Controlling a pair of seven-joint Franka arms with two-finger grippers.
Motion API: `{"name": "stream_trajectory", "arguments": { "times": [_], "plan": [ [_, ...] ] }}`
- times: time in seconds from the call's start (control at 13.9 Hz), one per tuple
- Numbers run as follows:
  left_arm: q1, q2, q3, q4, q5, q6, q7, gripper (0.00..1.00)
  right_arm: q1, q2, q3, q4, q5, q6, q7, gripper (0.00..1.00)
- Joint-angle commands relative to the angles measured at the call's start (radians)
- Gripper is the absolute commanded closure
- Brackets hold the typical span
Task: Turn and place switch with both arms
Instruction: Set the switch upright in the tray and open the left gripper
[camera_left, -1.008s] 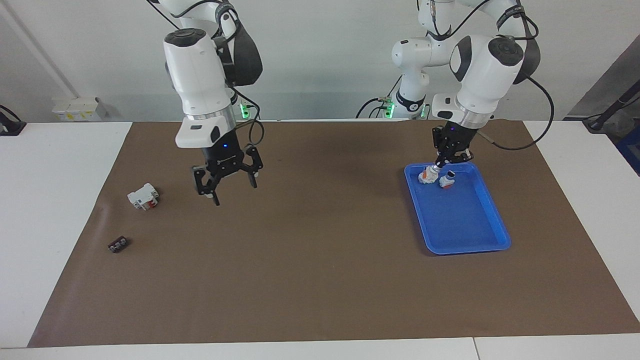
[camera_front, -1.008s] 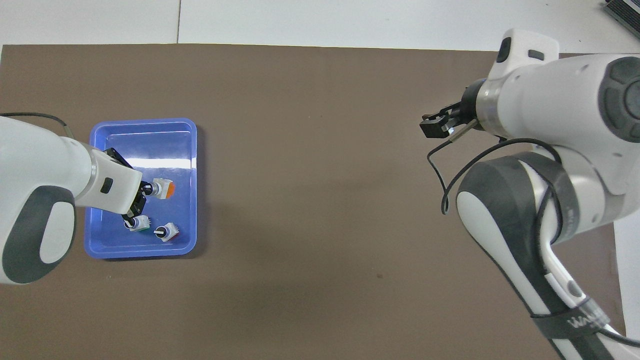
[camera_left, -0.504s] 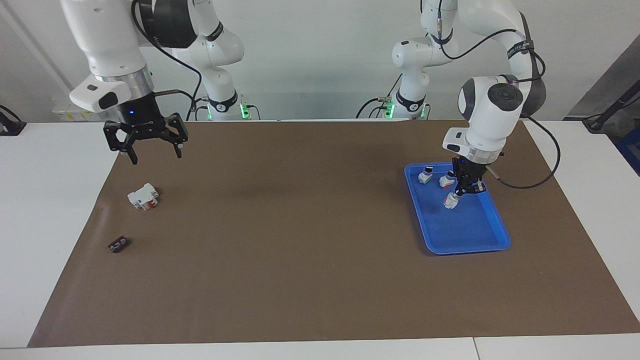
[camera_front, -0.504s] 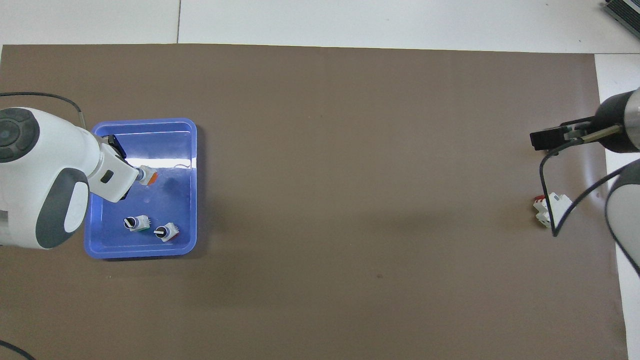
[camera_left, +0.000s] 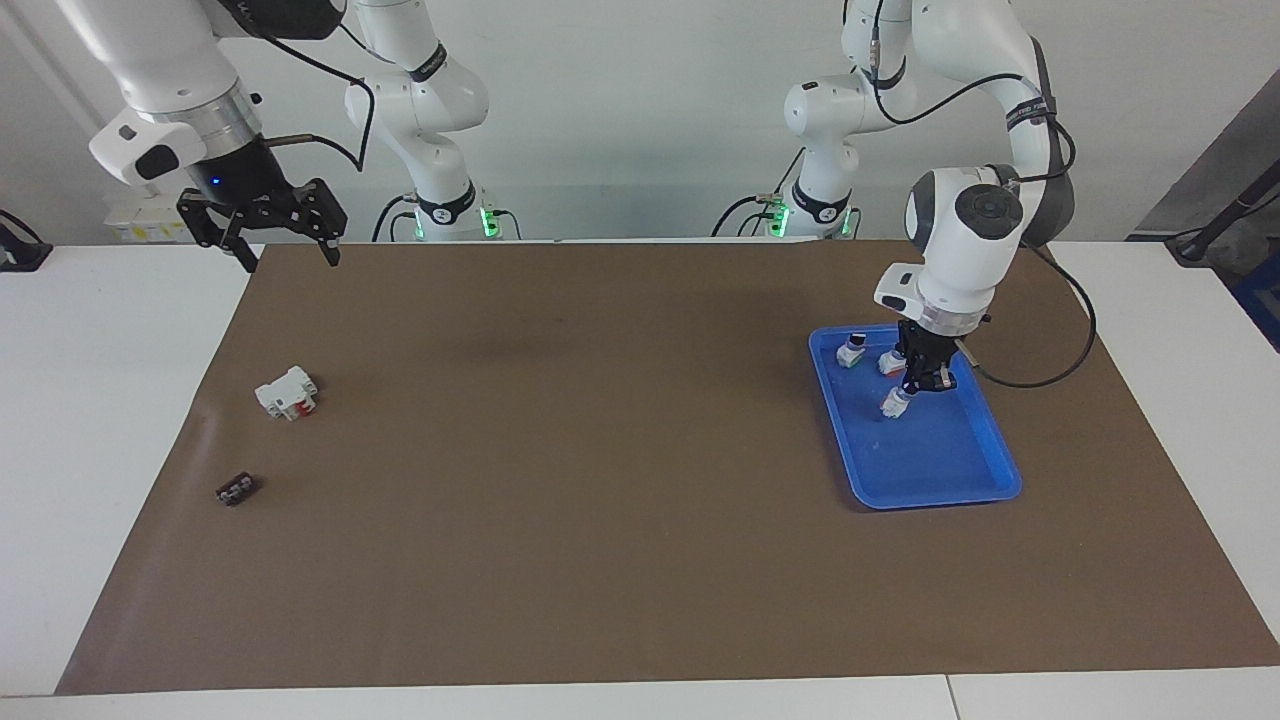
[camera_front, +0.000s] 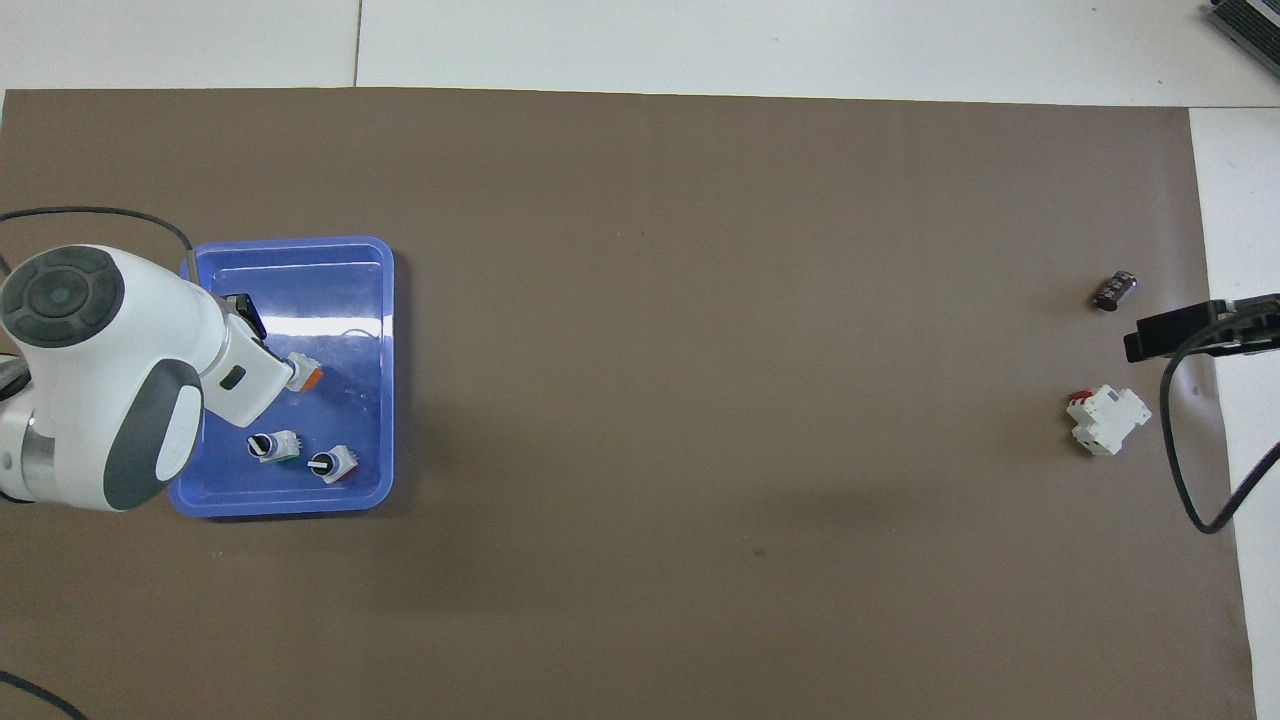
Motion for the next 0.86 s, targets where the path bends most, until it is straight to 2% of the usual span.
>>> {"name": "stream_trajectory", "arguments": {
  "times": [0.0, 0.07, 0.14, 0.22, 0.36, 0.5, 0.65, 0.79],
  "plan": [
    [0.009, -0.026, -0.003, -0.009, 0.018, -0.024, 0.008, 0.83, -0.018, -0.020, 0.027, -0.026, -0.028, -0.010, 0.012, 0.00],
    [0.009, -0.031, -0.003, -0.006, 0.018, -0.033, 0.007, 0.81, -0.013, -0.024, 0.030, -0.025, -0.051, -0.026, 0.012, 0.00],
    [0.009, -0.032, -0.003, -0.003, 0.016, -0.041, 0.007, 0.68, -0.012, -0.024, 0.031, -0.025, -0.058, -0.029, 0.012, 0.00],
    [0.006, -0.034, -0.004, -0.003, 0.016, -0.046, 0.002, 0.51, -0.012, -0.024, 0.031, -0.025, -0.058, -0.024, 0.012, 0.00],
    [0.009, -0.035, -0.003, -0.002, 0.007, -0.053, -0.021, 0.01, -0.009, -0.024, 0.033, -0.025, -0.056, -0.023, 0.013, 0.00],
    [0.003, -0.070, -0.003, -0.009, 0.007, -0.104, -0.062, 0.01, -0.002, -0.026, 0.031, -0.022, -0.039, -0.020, 0.013, 0.00],
    [-0.003, -0.092, -0.003, -0.008, 0.007, -0.182, -0.235, 0.00, -0.002, -0.027, 0.030, -0.022, -0.038, -0.023, 0.013, 0.00],
    [-0.011, -0.097, -0.004, -0.008, 0.007, -0.188, -0.430, 0.00, -0.002, -0.027, 0.030, -0.022, -0.038, -0.021, 0.013, 0.00]
  ]
}}
